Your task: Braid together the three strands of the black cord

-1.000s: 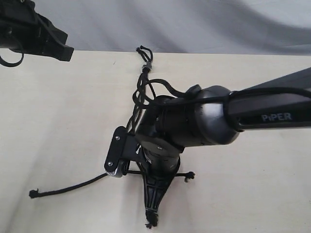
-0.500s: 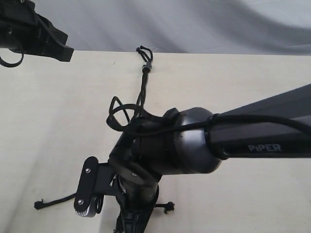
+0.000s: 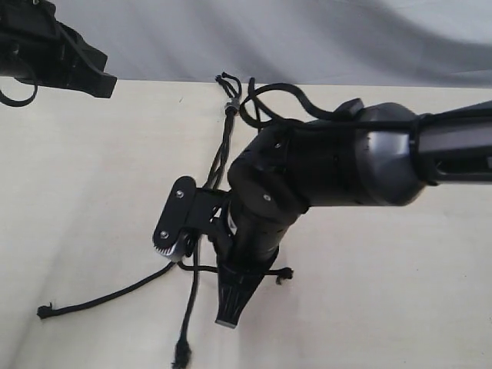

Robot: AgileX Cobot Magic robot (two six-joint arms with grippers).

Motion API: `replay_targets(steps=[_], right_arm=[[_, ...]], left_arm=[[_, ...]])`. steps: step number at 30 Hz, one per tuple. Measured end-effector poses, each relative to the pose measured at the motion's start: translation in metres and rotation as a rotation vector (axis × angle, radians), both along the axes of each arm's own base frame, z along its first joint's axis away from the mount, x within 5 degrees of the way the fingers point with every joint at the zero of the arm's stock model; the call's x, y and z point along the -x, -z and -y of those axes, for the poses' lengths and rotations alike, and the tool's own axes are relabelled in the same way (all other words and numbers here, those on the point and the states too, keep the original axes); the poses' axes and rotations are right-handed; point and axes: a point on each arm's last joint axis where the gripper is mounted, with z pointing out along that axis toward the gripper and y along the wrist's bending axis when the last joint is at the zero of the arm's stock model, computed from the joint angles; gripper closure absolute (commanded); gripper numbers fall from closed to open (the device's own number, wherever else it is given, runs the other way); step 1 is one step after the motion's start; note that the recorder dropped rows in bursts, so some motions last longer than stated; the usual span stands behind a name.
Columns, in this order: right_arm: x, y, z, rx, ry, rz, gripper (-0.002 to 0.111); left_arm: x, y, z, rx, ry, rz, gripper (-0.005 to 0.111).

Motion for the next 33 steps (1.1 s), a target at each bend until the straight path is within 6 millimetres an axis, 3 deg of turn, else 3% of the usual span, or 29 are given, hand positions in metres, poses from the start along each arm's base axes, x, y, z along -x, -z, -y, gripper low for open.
replay_targets(steps=[4,10,12,18,21,23,26,33], right_arm=[[-0.009,0.004,0.016,0.013,0.052,-0.014,0.109],[-0.009,0.011,0.02,0.002,0.054,-0.003,0.108],[-0.008,0.012,0.02,-0.008,0.053,0.005,0.099],[-0.009,0.013,0.019,-0.027,0.064,0.018,0.049],[-0.009,0.012,0.019,-0.029,0.061,0.024,0.042],[-0.009,0.007,0.02,-0.038,0.061,0.035,0.044],[-0.006,-0.012,0.022,-0.078,0.073,0.073,0.056],[0.007,-0.089,0.038,-0.249,0.154,0.249,0.107]], left_arm=[[0.0,0.0,0.0,0.0,0.0,-0.001,0.106],[0.0,0.0,0.0,0.0,0.0,-0.001,0.106],[0.0,0.0,0.0,0.0,0.0,-0.001,0.106],[0.0,0.0,0.0,0.0,0.0,-0.001,0.106],[0.0,0.0,0.0,0.0,0.0,-0.001,0.106],[0.0,0.0,0.0,0.0,0.0,-0.001,0.106],[0.0,0.0,0.0,0.0,0.0,-0.001,0.106],[0.0,0.0,0.0,0.0,0.0,0.001,0.106]])
